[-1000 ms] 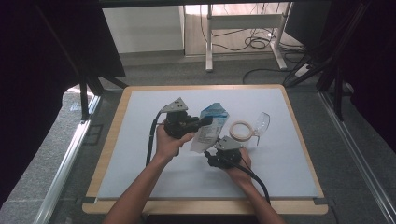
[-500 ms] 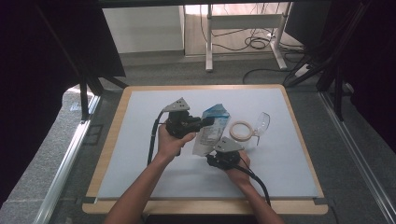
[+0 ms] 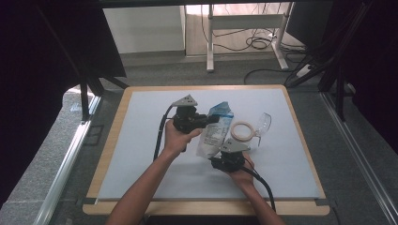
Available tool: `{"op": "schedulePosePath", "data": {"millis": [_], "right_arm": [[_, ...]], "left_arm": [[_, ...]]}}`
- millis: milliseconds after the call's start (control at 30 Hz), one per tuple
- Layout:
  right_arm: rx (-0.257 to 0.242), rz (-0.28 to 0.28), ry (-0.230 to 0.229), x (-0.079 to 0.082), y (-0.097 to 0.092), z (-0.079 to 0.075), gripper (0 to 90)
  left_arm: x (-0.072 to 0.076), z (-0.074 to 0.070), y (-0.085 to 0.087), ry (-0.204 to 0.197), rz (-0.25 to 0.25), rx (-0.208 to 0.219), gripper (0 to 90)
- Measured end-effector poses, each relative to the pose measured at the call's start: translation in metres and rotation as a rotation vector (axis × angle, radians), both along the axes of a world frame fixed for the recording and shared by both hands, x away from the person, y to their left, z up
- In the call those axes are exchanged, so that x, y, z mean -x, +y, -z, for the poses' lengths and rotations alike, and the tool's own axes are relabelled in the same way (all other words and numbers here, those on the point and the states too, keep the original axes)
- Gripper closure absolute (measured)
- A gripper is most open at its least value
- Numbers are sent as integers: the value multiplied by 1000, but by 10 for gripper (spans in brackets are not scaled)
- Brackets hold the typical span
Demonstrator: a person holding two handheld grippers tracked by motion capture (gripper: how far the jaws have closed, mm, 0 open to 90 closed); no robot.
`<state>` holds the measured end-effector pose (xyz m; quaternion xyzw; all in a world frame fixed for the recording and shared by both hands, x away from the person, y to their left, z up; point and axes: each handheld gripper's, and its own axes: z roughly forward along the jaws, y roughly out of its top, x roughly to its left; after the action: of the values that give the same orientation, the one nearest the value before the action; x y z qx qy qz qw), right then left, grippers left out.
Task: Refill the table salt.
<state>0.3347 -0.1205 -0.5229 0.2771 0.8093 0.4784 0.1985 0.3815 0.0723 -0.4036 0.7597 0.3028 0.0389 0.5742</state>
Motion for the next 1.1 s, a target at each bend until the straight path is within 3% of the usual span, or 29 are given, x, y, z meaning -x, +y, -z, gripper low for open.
{"op": "schedulePosePath", "data": {"millis": [533,1100], "right_arm": [[-26,-7,55,3,4,3,516],[-43,5,69,3,2,3,545]], "left_arm": [[-11,3,-10,33,13,-42,900],[-22,2,-24,50,28,-87,900]]}}
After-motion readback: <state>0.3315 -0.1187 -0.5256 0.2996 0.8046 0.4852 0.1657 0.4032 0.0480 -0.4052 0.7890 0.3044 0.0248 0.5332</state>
